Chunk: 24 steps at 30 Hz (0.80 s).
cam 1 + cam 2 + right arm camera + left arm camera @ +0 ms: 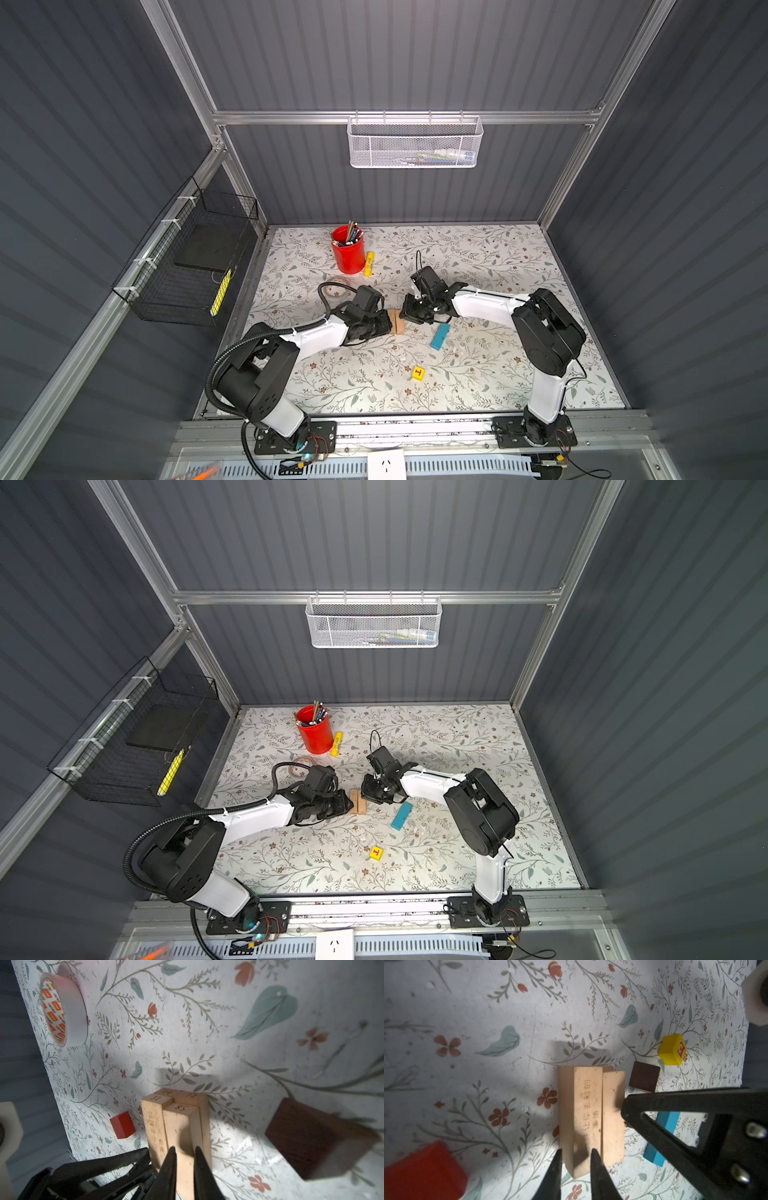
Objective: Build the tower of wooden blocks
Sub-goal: 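Press the upright wood bars together between left and right grippers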
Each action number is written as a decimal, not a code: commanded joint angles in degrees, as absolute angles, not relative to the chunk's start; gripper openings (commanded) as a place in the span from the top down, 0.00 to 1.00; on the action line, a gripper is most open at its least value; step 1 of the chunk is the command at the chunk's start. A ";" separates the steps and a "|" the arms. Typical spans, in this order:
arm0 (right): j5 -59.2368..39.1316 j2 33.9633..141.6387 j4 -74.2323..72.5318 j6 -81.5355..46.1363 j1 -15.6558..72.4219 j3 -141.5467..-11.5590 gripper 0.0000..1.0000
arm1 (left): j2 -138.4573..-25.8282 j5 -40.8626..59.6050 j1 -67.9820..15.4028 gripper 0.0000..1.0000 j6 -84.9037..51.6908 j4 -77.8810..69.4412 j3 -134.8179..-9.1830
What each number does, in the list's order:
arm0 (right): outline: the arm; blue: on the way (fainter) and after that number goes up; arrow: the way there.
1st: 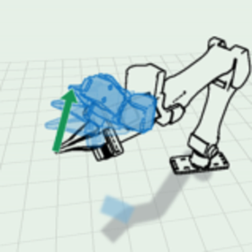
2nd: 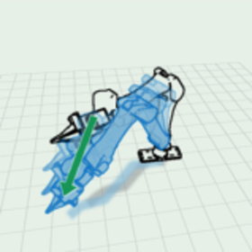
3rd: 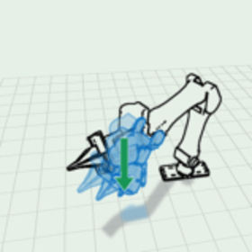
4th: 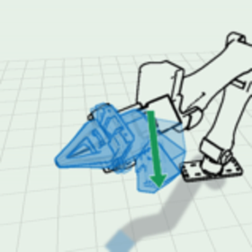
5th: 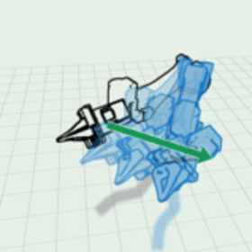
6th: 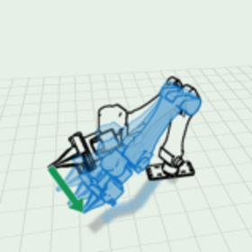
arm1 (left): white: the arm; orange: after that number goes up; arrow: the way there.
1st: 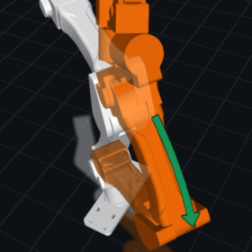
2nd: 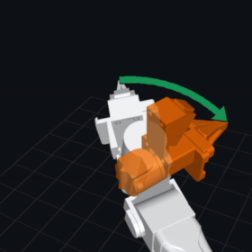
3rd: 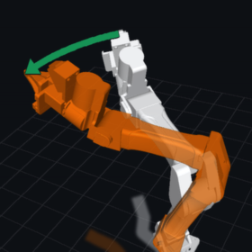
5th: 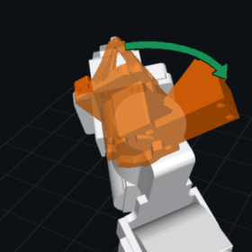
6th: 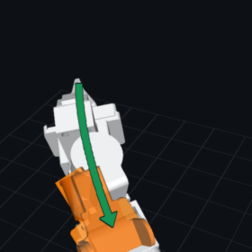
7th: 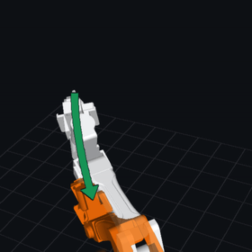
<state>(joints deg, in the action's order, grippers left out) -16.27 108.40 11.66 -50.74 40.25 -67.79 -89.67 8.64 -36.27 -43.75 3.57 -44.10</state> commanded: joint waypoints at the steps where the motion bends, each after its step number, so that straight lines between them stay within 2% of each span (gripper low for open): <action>1: -15.55 109.35 13.08 -49.84 39.90 -69.28 0.81 | -90.18 9.05 -35.93 0.75 -42.70 4.39 -45.79; 16: -14.37 100.02 14.44 -48.45 43.10 -59.95 0.76 | -90.52 8.80 -35.95 0.75 -42.36 4.70 -46.41; 24: -14.40 100.42 13.43 -49.21 45.26 -58.04 0.77 | -90.44 8.85 -35.94 0.75 -42.69 4.44 -46.23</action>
<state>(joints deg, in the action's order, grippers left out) -14.98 100.33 13.34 -49.06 44.99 -58.59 -89.67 8.62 -36.27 -43.53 3.77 -45.01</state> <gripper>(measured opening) 0.232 0.247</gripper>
